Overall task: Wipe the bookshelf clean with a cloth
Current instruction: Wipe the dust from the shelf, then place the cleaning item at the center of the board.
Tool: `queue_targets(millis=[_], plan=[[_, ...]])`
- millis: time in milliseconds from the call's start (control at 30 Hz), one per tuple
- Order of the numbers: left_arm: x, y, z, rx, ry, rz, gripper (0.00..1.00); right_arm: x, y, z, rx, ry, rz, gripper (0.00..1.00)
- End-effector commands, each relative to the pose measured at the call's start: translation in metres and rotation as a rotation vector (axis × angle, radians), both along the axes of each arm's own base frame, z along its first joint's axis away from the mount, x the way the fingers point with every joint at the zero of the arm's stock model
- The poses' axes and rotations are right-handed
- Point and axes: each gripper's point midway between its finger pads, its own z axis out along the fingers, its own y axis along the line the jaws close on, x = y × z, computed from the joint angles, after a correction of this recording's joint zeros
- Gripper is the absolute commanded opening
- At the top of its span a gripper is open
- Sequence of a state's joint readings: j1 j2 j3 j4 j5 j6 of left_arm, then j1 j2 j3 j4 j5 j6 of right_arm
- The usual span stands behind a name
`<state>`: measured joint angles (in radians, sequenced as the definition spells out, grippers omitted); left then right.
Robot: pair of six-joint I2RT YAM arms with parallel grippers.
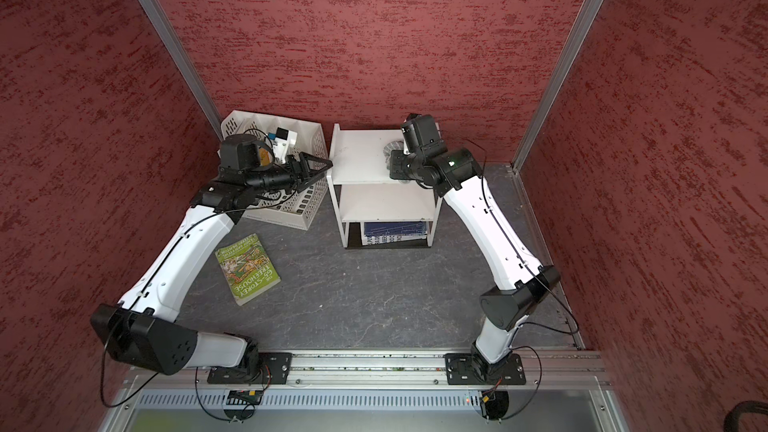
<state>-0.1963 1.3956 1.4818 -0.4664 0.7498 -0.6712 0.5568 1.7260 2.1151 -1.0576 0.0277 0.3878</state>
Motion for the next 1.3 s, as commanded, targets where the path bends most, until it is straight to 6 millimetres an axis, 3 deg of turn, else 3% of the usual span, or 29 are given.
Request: queue_targets(millis=[0, 100, 167, 233, 333, 533, 667, 767, 933, 1100, 1267], plan=[[-0.007, 0.013, 0.022, 0.031, -0.072, 0.025, 0.77, -0.025, 0.034, -0.021, 0.061, 0.117, 0.134, 0.09], [-0.014, 0.030, 0.032, 0.053, -0.112, 0.069, 0.82, -0.036, 0.025, 0.002, 0.088, 0.065, 0.122, 0.09], [-0.020, 0.050, 0.039, 0.070, -0.138, 0.123, 0.85, -0.051, 0.004, 0.016, 0.065, 0.036, 0.083, 0.08], [-0.025, 0.069, 0.042, 0.075, -0.146, 0.182, 0.89, -0.069, -0.013, 0.024, 0.045, 0.030, 0.067, 0.08], [-0.033, 0.098, 0.037, 0.074, -0.139, 0.274, 0.93, -0.106, -0.032, 0.018, 0.027, 0.076, 0.083, 0.08], [-0.049, 0.152, 0.001, 0.077, -0.045, 0.464, 0.91, -0.182, -0.066, -0.024, 0.081, 0.193, 0.062, 0.07], [-0.055, 0.176, -0.023, 0.070, 0.013, 0.572, 0.91, -0.212, -0.079, -0.083, 0.120, 0.307, 0.025, 0.07], [-0.056, 0.183, -0.036, 0.072, 0.040, 0.603, 0.91, -0.219, -0.084, -0.132, 0.103, 0.380, -0.012, 0.11], [-0.058, 0.188, -0.043, 0.072, 0.051, 0.622, 0.91, -0.213, -0.091, -0.167, 0.027, 0.411, -0.059, 0.38], [-0.060, 0.189, -0.050, 0.076, 0.059, 0.624, 0.92, -0.207, -0.112, -0.163, -0.126, 0.415, -0.106, 0.70], [-0.059, 0.191, -0.065, 0.085, 0.080, 0.627, 1.00, -0.193, -0.165, -0.133, -0.248, 0.344, -0.236, 0.92]])
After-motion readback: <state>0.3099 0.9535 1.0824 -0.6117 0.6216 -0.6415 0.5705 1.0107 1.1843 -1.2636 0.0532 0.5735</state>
